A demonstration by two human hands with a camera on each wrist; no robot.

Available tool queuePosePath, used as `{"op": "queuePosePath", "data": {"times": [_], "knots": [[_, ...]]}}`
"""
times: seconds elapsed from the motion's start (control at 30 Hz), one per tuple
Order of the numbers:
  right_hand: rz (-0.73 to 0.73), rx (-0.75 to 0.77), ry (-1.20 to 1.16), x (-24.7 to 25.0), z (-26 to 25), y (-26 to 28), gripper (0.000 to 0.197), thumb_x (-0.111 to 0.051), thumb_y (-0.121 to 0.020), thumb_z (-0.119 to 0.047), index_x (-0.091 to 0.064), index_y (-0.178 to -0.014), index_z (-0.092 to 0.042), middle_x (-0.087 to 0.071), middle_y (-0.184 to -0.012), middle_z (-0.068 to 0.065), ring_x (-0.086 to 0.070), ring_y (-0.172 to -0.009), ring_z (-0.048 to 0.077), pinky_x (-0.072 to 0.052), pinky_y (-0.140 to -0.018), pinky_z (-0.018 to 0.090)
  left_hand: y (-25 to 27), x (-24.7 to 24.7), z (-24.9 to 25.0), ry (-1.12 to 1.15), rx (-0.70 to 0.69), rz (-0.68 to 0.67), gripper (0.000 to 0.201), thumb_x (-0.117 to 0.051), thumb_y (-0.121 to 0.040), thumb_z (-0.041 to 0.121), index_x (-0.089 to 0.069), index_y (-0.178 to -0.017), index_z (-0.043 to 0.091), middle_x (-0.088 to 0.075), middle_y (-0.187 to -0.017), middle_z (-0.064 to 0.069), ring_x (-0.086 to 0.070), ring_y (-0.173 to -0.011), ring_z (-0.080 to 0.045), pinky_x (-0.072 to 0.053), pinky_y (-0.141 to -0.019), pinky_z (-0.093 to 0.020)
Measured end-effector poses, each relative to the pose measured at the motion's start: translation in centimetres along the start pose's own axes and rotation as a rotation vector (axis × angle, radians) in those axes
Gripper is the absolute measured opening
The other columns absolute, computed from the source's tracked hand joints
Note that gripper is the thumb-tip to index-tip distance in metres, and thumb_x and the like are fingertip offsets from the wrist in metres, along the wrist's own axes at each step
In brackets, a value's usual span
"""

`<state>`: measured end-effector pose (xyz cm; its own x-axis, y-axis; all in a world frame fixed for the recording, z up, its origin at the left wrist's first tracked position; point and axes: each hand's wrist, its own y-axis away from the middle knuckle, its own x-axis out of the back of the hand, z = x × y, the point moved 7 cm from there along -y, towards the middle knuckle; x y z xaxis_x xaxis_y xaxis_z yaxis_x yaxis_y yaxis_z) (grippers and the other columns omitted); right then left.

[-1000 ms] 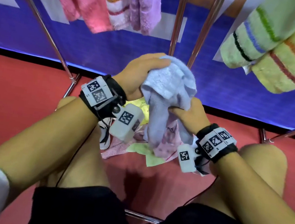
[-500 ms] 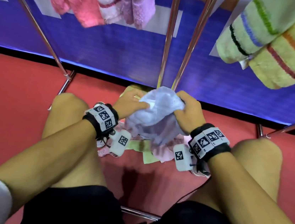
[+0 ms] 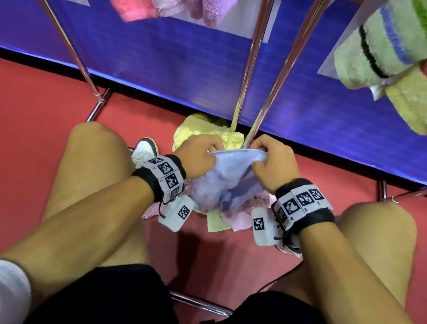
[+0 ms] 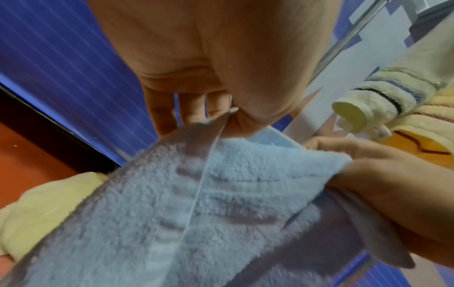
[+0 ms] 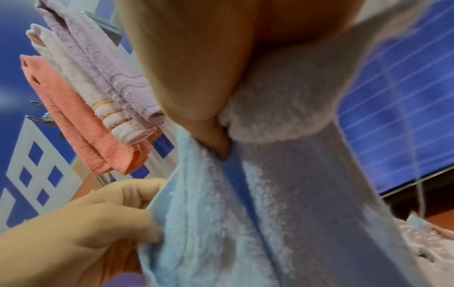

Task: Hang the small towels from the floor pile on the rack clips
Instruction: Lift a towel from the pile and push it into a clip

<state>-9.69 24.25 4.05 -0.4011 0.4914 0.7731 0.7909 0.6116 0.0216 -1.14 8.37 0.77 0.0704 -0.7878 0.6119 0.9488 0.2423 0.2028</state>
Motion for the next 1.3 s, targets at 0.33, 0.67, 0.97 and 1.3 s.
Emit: {"op": "queuePosePath", "data": {"times": [0.33, 0.67, 0.97, 1.3], "knots": [[0.042, -0.120, 0.071, 1.0, 3.2, 0.2, 0.008, -0.049, -0.088, -0.006, -0.053, -0.095, -0.006, -0.056, -0.081, 0.010, -0.051, -0.076, 0.033, -0.042, -0.069, 0.040, 0.3, 2.4, -2.0, -0.186, 0.090, 0.117, 0.034, -0.046, -0.068, -0.007, -0.065, -0.087, 0.014, -0.061, -0.074, -0.007, -0.051, -0.070, -0.028, -0.036, -0.052, -0.029], [0.133, -0.197, -0.044, 2.4, 3.6, 1.6, 0.014, -0.045, -0.086, -0.005, -0.039, -0.093, -0.016, -0.053, -0.071, 0.010, -0.050, -0.065, 0.034, -0.035, -0.057, 0.035, 1.0, 2.2, -3.9, -0.303, 0.177, 0.053, 0.032, -0.045, -0.068, -0.007, -0.063, -0.084, 0.014, -0.064, -0.077, -0.011, -0.058, -0.075, -0.036, -0.046, -0.060, -0.037], [0.154, -0.370, -0.038, 4.2, 4.7, 2.4, 0.021, -0.055, -0.079, -0.020, -0.042, -0.064, -0.015, -0.045, -0.061, 0.003, -0.046, -0.071, 0.034, -0.030, -0.062, 0.031, 1.1, 3.0, -5.1, -0.225, 0.291, 0.110, 0.028, -0.044, -0.082, -0.003, -0.064, -0.081, 0.017, -0.058, -0.071, -0.007, -0.054, -0.068, -0.031, -0.039, -0.059, -0.028], [0.007, -0.226, -0.066, 1.5, 3.2, 1.8, 0.018, -0.056, -0.080, -0.019, -0.044, -0.067, -0.014, -0.050, -0.063, 0.005, -0.047, -0.068, 0.033, -0.031, -0.052, 0.032, 0.5, 3.3, -3.4, 0.012, 0.089, 0.265, 0.009, -0.057, -0.094, 0.010, -0.066, -0.093, 0.011, -0.058, -0.073, 0.002, -0.050, -0.071, -0.019, -0.040, -0.070, -0.027]]}}
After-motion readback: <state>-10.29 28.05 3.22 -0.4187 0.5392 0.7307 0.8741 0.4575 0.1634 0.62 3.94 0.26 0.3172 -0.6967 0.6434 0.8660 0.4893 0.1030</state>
